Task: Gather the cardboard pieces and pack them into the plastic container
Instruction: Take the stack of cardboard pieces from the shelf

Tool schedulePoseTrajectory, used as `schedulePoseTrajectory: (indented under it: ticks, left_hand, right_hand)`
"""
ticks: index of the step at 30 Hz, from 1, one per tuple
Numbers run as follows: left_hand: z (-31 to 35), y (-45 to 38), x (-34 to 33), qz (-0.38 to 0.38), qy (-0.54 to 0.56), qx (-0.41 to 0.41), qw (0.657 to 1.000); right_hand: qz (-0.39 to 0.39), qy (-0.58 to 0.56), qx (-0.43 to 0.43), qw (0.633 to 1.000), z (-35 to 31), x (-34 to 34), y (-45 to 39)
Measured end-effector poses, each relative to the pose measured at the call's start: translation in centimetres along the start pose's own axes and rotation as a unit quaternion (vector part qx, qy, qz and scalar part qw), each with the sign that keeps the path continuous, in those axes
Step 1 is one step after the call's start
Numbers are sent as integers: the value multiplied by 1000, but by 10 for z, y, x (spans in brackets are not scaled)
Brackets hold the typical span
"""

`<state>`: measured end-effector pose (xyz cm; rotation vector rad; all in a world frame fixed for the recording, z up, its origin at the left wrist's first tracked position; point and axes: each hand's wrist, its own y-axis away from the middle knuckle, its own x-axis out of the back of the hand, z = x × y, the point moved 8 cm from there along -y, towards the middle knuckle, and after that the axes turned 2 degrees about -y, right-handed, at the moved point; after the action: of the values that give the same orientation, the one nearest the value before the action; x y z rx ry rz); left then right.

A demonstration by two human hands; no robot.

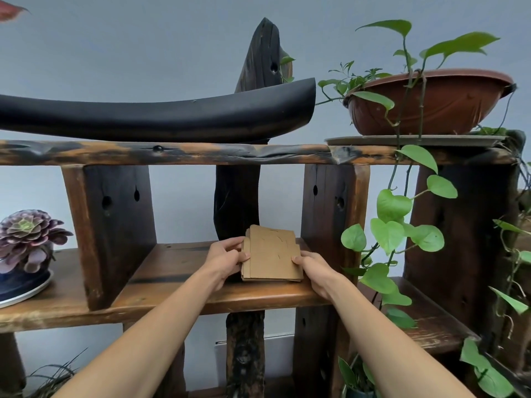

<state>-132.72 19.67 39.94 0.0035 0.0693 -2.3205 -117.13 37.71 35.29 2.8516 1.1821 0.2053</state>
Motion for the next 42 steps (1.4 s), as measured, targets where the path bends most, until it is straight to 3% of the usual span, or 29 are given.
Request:
schedulePoseTrajectory:
  ticks: [8,21,31,42]
  left_hand:
    - [18,13,14,14,-118,-119,986]
    - [18,34,21,4,-107,-114,988]
    - [-4,98,69,5,23,-51,998]
    - [-73,188,117,71,148,-11,986]
  right_hand:
    - [16,-4,110,994,-10,7,20]
    - [19,33,128,991,-20,0,41]
    - [-79,-142,119,979,-12,-50,100]
    - [-110,-197,64,972,60,-119,160]
